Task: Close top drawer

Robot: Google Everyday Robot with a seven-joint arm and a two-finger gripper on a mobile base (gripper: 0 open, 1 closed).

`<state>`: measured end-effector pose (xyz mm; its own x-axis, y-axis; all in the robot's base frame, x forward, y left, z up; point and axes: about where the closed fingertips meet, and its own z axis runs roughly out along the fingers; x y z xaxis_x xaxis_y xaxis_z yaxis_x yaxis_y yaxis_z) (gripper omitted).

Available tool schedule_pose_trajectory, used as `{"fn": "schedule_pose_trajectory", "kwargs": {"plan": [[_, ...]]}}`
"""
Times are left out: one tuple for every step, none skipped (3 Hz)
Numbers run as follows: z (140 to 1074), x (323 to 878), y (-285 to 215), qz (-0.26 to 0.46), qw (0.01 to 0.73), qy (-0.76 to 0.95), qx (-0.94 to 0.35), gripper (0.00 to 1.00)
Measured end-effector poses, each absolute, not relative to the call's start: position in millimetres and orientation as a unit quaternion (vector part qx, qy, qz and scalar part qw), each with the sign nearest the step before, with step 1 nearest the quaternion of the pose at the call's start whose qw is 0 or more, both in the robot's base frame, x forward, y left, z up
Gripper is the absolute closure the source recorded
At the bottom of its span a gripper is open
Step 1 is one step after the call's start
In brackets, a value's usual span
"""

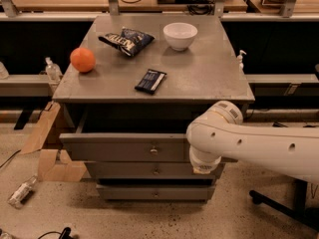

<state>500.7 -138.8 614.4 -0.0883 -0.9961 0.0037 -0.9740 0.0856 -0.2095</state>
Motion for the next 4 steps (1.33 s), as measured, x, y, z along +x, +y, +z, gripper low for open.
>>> {"fn": "schedule_pose_trajectory", "kwargs": {"plan": [[614,501,-139,-0.079,0.07,0.734,-0.671,1.0],[616,510,-142,-0.08,0.078,0.736,-0.667,1.0],[623,545,-155,-0.095,0.101,0.737,-0.662,1.0],[627,556,-159,-0.1,0.105,0.738,-0.659,1.0]]}}
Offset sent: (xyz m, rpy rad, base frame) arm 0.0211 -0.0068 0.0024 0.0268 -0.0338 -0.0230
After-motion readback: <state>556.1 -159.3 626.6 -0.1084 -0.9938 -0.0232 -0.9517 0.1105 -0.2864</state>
